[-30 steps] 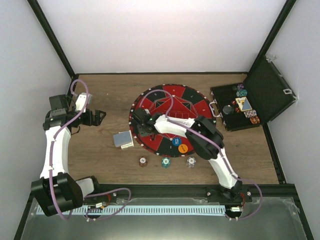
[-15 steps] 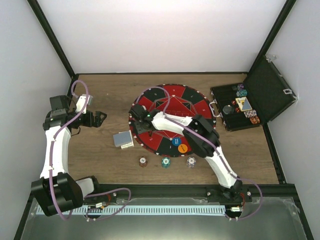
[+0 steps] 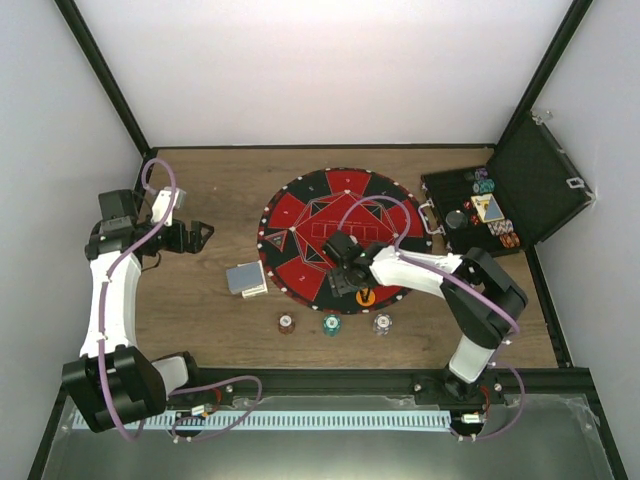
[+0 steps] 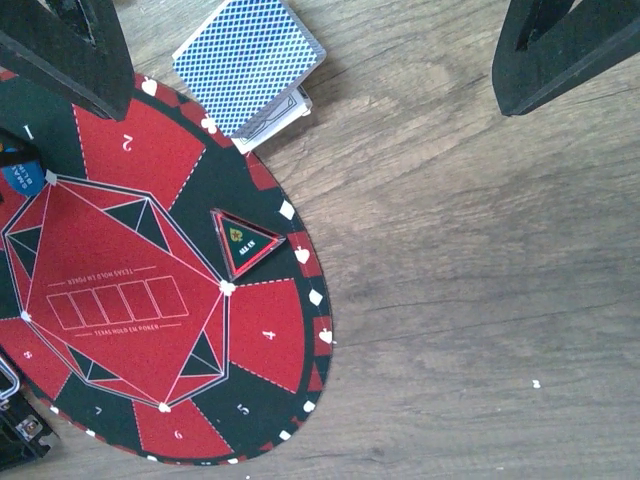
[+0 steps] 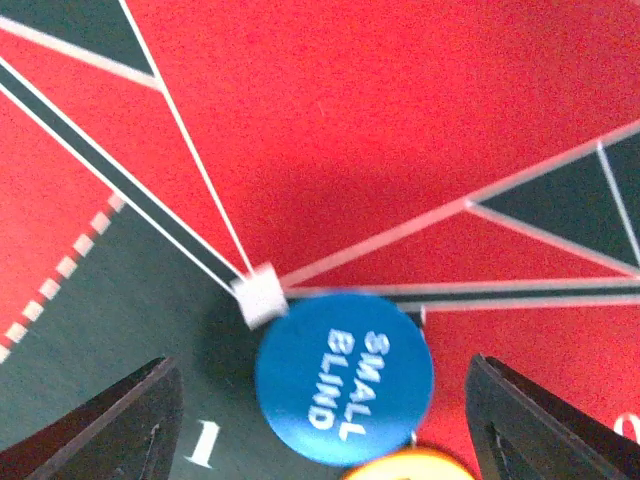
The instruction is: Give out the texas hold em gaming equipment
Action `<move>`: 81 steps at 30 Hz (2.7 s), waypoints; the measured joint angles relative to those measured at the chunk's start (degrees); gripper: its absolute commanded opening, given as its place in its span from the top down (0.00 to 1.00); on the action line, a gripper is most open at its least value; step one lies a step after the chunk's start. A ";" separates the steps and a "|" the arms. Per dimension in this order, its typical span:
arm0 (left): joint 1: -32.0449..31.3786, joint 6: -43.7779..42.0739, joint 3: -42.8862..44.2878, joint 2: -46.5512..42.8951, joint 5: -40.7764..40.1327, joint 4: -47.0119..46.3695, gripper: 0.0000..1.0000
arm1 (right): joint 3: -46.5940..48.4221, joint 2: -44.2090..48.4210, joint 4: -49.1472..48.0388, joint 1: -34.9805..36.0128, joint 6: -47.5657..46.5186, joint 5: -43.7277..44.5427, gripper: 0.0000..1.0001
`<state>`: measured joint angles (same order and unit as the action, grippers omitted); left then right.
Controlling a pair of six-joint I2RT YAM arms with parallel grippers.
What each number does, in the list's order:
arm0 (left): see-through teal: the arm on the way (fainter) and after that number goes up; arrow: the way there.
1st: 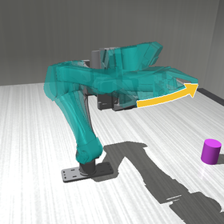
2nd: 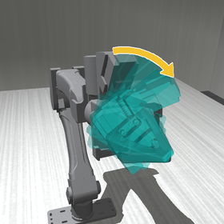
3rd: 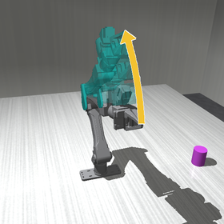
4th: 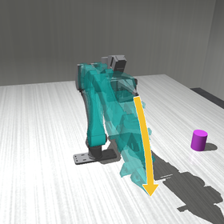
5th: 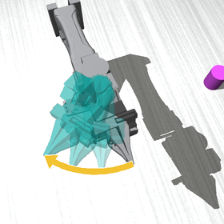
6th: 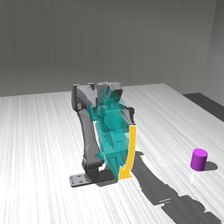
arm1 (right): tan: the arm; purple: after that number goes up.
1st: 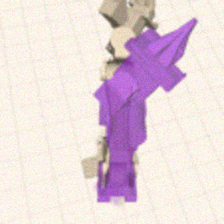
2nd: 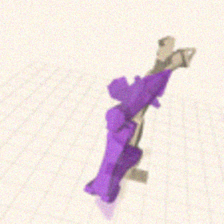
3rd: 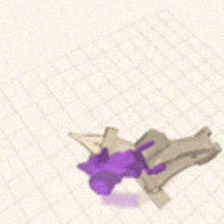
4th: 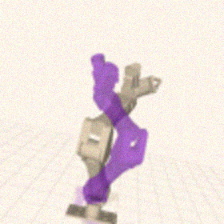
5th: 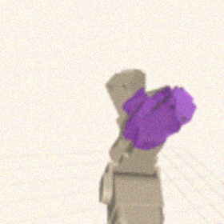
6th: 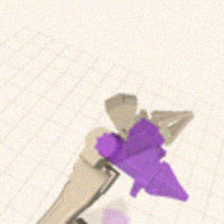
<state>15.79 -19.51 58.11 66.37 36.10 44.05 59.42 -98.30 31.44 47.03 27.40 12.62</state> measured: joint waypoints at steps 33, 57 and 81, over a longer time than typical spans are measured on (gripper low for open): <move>0.00 -0.04 2.67 0.35 0.17 0.72 0.00 | -7.96 2.91 -5.33 -0.07 0.57 -1.88 0.49; 0.00 -0.09 3.98 0.90 -0.76 2.36 0.00 | 12.41 -14.19 -5.92 -6.84 -3.85 2.38 0.65; 0.00 -1.79 7.08 0.92 -0.61 4.59 0.00 | -3.61 -0.83 -5.60 -2.03 -1.66 -0.11 0.26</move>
<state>15.79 -21.30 65.19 67.29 35.48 48.64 55.81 -99.13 25.85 44.99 25.74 12.51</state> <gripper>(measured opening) 0.999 0.782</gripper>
